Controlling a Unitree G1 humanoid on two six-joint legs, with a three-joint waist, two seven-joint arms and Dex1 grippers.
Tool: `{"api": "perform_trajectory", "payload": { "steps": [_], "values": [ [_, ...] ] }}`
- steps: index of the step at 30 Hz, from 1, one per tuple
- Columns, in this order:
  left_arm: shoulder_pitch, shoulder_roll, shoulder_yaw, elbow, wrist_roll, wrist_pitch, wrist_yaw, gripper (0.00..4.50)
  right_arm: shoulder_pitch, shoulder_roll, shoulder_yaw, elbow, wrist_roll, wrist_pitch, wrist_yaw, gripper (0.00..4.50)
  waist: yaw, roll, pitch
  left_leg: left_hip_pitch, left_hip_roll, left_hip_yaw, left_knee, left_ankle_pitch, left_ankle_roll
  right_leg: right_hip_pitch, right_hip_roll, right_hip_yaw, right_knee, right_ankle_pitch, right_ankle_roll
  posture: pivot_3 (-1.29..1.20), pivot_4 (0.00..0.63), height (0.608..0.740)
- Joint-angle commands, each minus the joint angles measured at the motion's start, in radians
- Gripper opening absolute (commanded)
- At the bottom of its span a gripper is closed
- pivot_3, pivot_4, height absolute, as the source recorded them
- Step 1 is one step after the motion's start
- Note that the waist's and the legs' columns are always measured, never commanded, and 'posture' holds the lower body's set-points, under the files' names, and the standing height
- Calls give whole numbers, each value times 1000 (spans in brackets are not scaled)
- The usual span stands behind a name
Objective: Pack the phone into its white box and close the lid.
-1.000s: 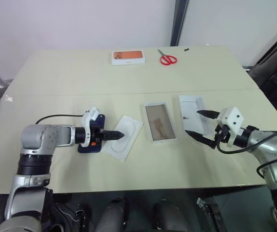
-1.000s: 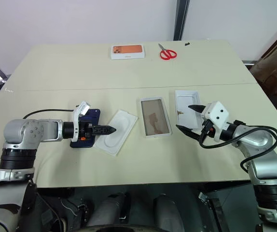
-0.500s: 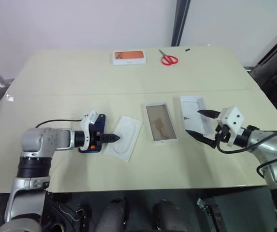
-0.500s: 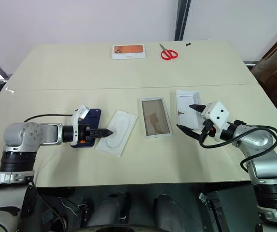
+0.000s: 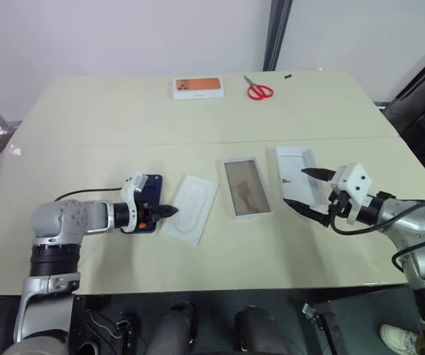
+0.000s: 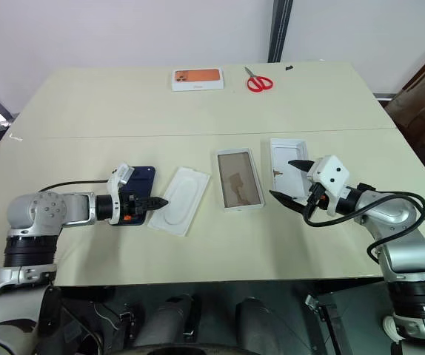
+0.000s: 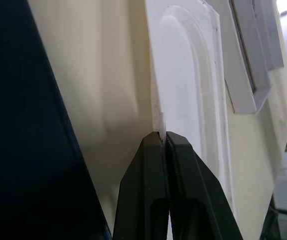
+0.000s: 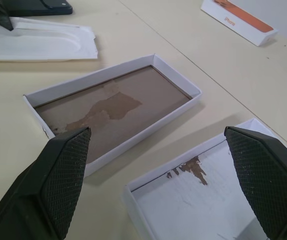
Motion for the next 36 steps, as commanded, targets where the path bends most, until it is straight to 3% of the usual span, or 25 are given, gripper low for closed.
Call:
{"api": "perform_trajectory", "payload": {
  "steps": [1, 8, 18, 21, 28, 36],
  "values": [
    [-40, -15, 92, 12, -38, 18, 25, 75, -13, 24, 31, -105, 64, 53, 19, 4500, 0, 0, 0, 0, 0, 0, 0, 0, 0, 0, 0, 0, 0, 0, 0, 0, 150, 734],
    [-71, -69, 174, -5, -63, -1, 85, 75, -55, 46, 195, -117, 12, 62, 85, 4500, 0, 0, 0, 0, 0, 0, 1, 0, 0, 0, 0, 0, 0, 0, 0, 0, 150, 734],
    [-43, -108, 171, -80, -62, -129, 151, 75, -210, 50, 345, 145, -121, -58, 229, 4500, -1, -1, 0, 0, 0, 0, 1, 1, -2, 0, 0, 0, 0, 0, 0, 0, 150, 734],
    [-25, -118, 173, -106, -80, -123, 164, 0, -260, 60, 370, 236, -150, -102, 269, 3578, -1, -1, 0, 0, 0, 0, 0, 1, -2, 0, 0, 0, 0, 0, 0, 0, 150, 734],
    [-44, -136, 211, -117, -124, -97, 207, 0, -300, 112, 385, 286, -145, -111, 311, 25, -2, -1, 0, 0, 0, 0, 1, 1, -2, 0, 0, -1, 0, 0, 0, 0, 150, 734],
    [-90, -193, 257, -114, -194, -66, 290, 0, -260, 215, 406, 125, -146, -29, 223, 25, -1, -1, 0, -1, 0, -1, 1, 1, -3, -1, 0, -1, 0, 0, 0, 0, 150, 734]
  ]
}}
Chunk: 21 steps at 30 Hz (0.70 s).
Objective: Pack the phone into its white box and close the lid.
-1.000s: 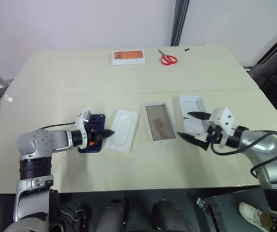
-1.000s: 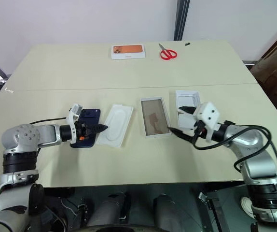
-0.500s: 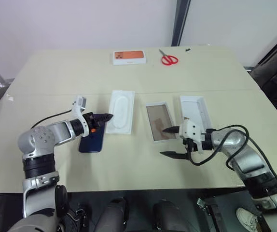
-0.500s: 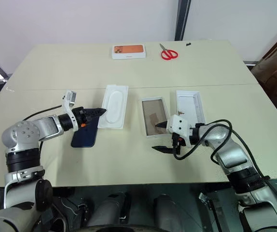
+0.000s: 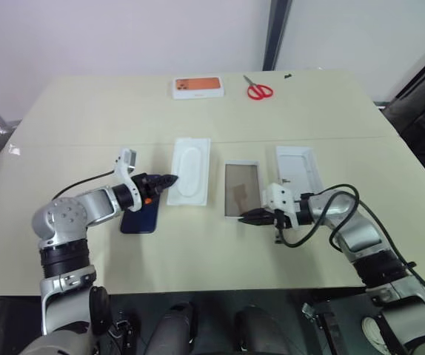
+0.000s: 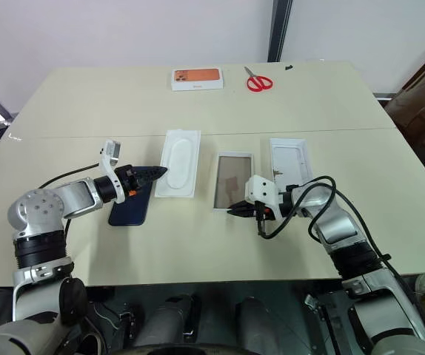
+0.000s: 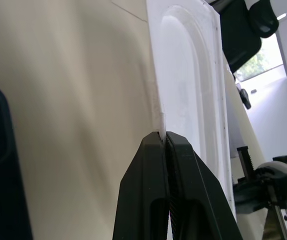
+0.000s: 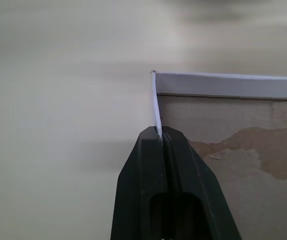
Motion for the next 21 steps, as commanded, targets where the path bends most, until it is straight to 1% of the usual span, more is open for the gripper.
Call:
{"api": "perform_trajectory", "payload": {
  "steps": [1, 5, 6, 8, 9, 11, 12, 14, 18, 19, 21],
  "values": [
    [-45, -19, 46, -35, -63, 21, 36, 0, 21, 41, 12, -112, 14, 41, -45, 25, 1, 0, 0, 0, 0, 0, 0, 0, 0, 0, 0, 0, 0, 0, 0, 0, 150, 734],
    [-60, -24, 51, -38, -92, 45, 65, 0, 47, 56, 20, -160, 14, 88, -74, 25, 1, 0, 0, -1, 0, 0, 1, 0, 0, 0, 0, 0, 0, 0, 0, 0, 150, 734],
    [-64, -29, 57, -34, -100, 49, 77, 0, 48, 57, 19, -166, 20, 103, -77, 290, 1, 0, 0, -1, 0, 0, 1, 0, 0, 0, 0, 0, 0, 0, 0, 0, 150, 734],
    [-56, -30, 41, -45, -93, 42, 87, 0, 43, 58, 11, -165, 18, 109, -91, 888, 0, 0, 0, -1, 0, 0, 1, 0, 0, -1, 0, 0, 1, 0, 0, 0, 150, 734],
    [-47, -29, 30, -53, -84, 36, 92, 0, 40, 54, 4, -167, 20, 110, -93, 1411, 0, 0, 0, -1, 0, 0, 1, 0, 0, -1, 0, 0, 1, 0, 0, 0, 150, 734],
    [-21, -24, 5, -82, -61, 2, 91, 0, 40, 45, -23, -186, 42, 131, -100, 2320, 0, 0, 0, -1, 0, 0, 1, 0, 0, -1, 0, 0, 1, 0, 0, 0, 150, 734],
    [-7, -17, -12, -97, -50, -9, 86, 0, 43, 42, -43, -198, 60, 147, -108, 2898, 0, 0, 0, -1, 0, 0, 1, 0, 0, 0, 0, 0, 1, 0, 0, 0, 150, 734],
    [1, -28, 2, -102, -65, -5, 104, 0, 62, 15, -92, -231, 102, 171, -100, 3865, 1, 0, 0, -1, 0, 0, 1, 0, 0, 0, 0, 0, 0, 0, 0, 0, 150, 734],
    [22, -52, 0, -136, -104, 54, 133, 0, 125, -59, -212, -262, 186, 210, -78, 3865, 10, 0, 0, -1, -1, -1, 1, 0, 0, 0, 0, 0, 0, 0, 0, 0, 150, 734],
    [40, -55, -24, -161, -95, 40, 129, 0, 137, -76, -239, -259, 201, 212, -76, 3865, 10, 0, 0, -1, -1, 0, 1, 0, 0, 0, -1, 0, 0, 0, 0, 0, 150, 734],
    [55, -89, -22, -176, -98, 31, 152, 0, 150, -106, -272, -241, 205, 199, -74, 3865, 8, 0, 0, -1, -1, 0, 1, -1, 1, 0, -1, 0, 0, 0, 0, 0, 150, 734]
  ]
}}
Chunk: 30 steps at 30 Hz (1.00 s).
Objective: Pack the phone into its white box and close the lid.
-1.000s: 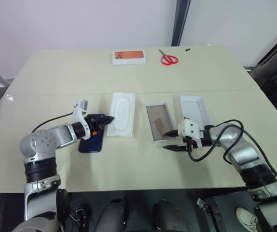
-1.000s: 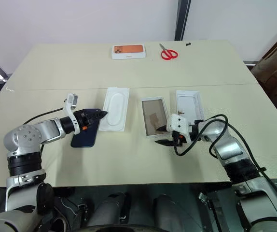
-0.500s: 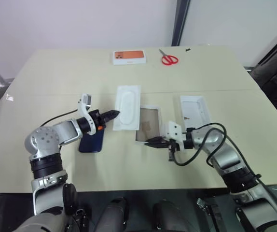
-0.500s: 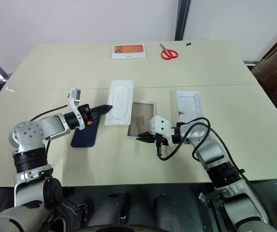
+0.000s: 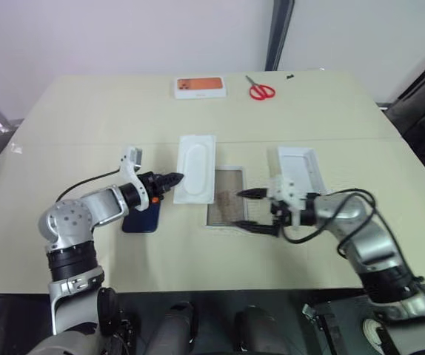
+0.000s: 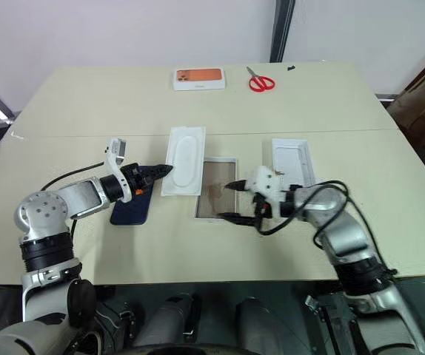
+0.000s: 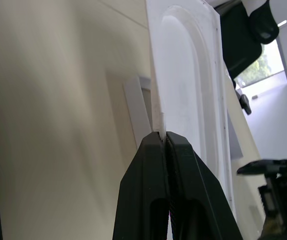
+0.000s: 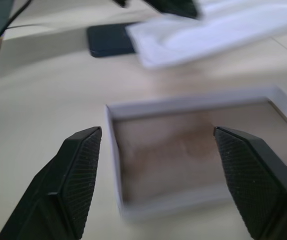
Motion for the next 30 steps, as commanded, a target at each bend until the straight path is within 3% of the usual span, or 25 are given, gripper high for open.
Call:
{"api": "perform_trajectory", "payload": {
  "steps": [1, 11, 24, 27, 30],
  "values": [
    [6, -43, -5, -47, -26, -14, 30, 0, 2, -35, -61, -4, 26, -23, 8, 3865, -2, 0, 0, 0, 0, 0, 0, 0, 0, 0, 0, 0, 0, 0, 0, 0, 150, 734],
    [22, -152, -28, -100, -24, -12, 139, 0, -5, -21, -53, 32, 8, -62, -29, 3865, -6, 0, 0, 0, 0, 0, 0, 1, -1, 0, 0, 0, 0, 0, 0, 0, 150, 734],
    [62, -117, -110, -124, -28, 5, 95, 0, -31, -3, -40, 62, 5, -83, -44, 3865, -4, 0, 0, 0, 0, 0, 0, 1, -1, 0, 0, 0, 0, 0, 0, 0, 150, 734],
    [58, -123, -99, -110, -65, 40, 87, 897, -33, -1, -37, 71, 1, -90, -45, 3918, -5, 0, 0, 0, 0, 0, 0, 1, -1, 0, 0, 0, 0, 0, 0, 0, 150, 734],
    [59, -109, -121, -137, -46, 17, 93, 2362, -35, 1, -36, 79, -1, -97, -47, 3918, -5, 0, 0, 0, 0, 0, 0, 1, -1, 0, 0, 0, 0, 0, 0, 0, 150, 734]
  ]
}}
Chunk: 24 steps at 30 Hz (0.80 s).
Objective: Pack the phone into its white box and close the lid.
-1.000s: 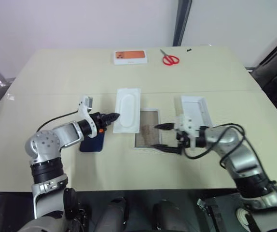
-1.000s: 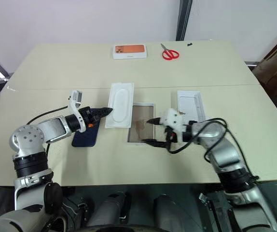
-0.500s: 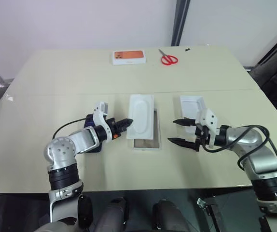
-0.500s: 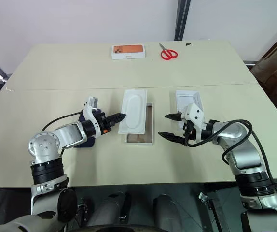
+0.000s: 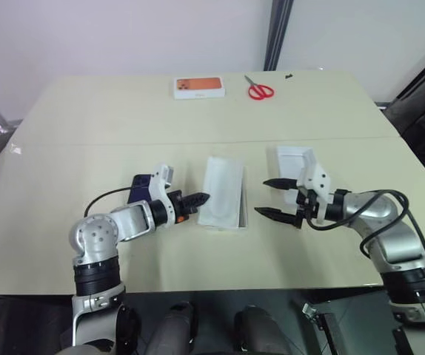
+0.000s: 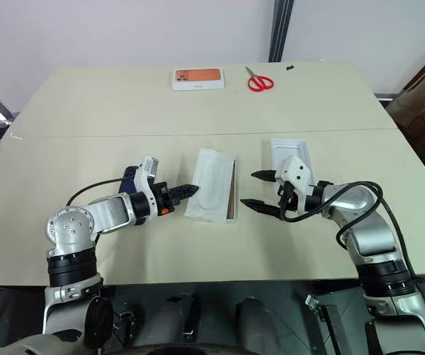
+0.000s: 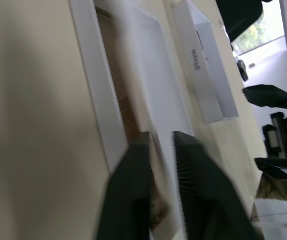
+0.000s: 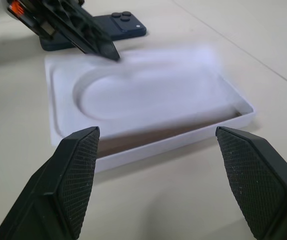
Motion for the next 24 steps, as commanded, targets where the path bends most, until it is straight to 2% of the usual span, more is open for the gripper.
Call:
{"api": "perform_trajectory", "payload": {
  "steps": [1, 4, 8, 9, 10, 13, 17, 19, 22, 24],
  "values": [
    [-4, 15, -23, -56, 0, -29, -13, 2772, -20, 6, -14, -5, 3, -26, -6, 3918, 0, 0, 0, 0, 0, 0, 0, 0, 0, 0, 0, 0, 0, 0, 0, 0, 150, 734],
    [-3, 26, -32, -71, -5, -47, -23, 4257, -25, 9, -10, 2, -4, -34, -9, 3918, 0, 0, 0, 0, 0, 0, 0, 0, 0, 0, 0, 0, 0, 0, 0, 0, 150, 734],
    [-2, 60, -45, -108, -17, -85, -71, 4257, -50, 23, -11, -9, 5, -18, -21, 3918, -1, 0, 0, 0, 0, 0, 0, 0, 0, 0, 0, 0, 0, 0, 0, 0, 150, 734],
    [0, 84, -57, -123, -11, -104, -101, 4257, -61, 30, -10, -16, 11, -9, -26, 3918, -1, 0, 0, 0, 0, 0, 0, 0, 0, 0, 0, 0, 0, 0, 0, 0, 150, 734],
    [13, 147, -104, -157, 45, -166, -156, 4257, -78, 44, -7, -28, 25, 9, -32, 3918, -3, 0, 0, 0, 0, 0, -1, 0, 0, 0, 0, 0, 0, 0, 0, 0, 150, 734],
    [58, 321, -183, -177, 212, -415, -336, 4302, -121, 104, 38, -47, 8, 30, -74, 3060, -11, 1, 0, 1, 1, 2, -4, 2, -3, -2, 1, 2, 0, 0, -1, 0, 150, 734],
    [102, 425, -191, -102, 319, -638, -486, 4302, -141, 171, 123, -56, -66, 23, -134, 1092, -1, 1, 0, 2, 2, 1, -5, 2, -3, -2, 1, 2, -1, 0, -1, 0, 150, 734],
    [122, 450, -157, -68, 310, -685, -548, 4302, -155, 174, 210, -22, -176, 16, -169, 31, 3, 1, 0, 1, 1, 1, -5, 2, -3, -2, 0, 1, -1, 0, -1, 0, 150, 734],
    [146, 473, -131, -48, 302, -728, -606, 4302, -171, 169, 296, 28, -295, 2, -208, 31, 3, 1, 0, 1, 0, 1, -4, 1, -2, -2, -1, 1, -1, 0, -1, 0, 150, 734],
    [160, 487, -122, -20, 325, -755, -614, 4302, -181, 192, 300, 25, -288, 25, -213, 31, 1, 1, 0, 0, 0, 0, -5, 1, -2, -2, -1, 0, -1, 0, -1, 0, 150, 734]
  ]
}}
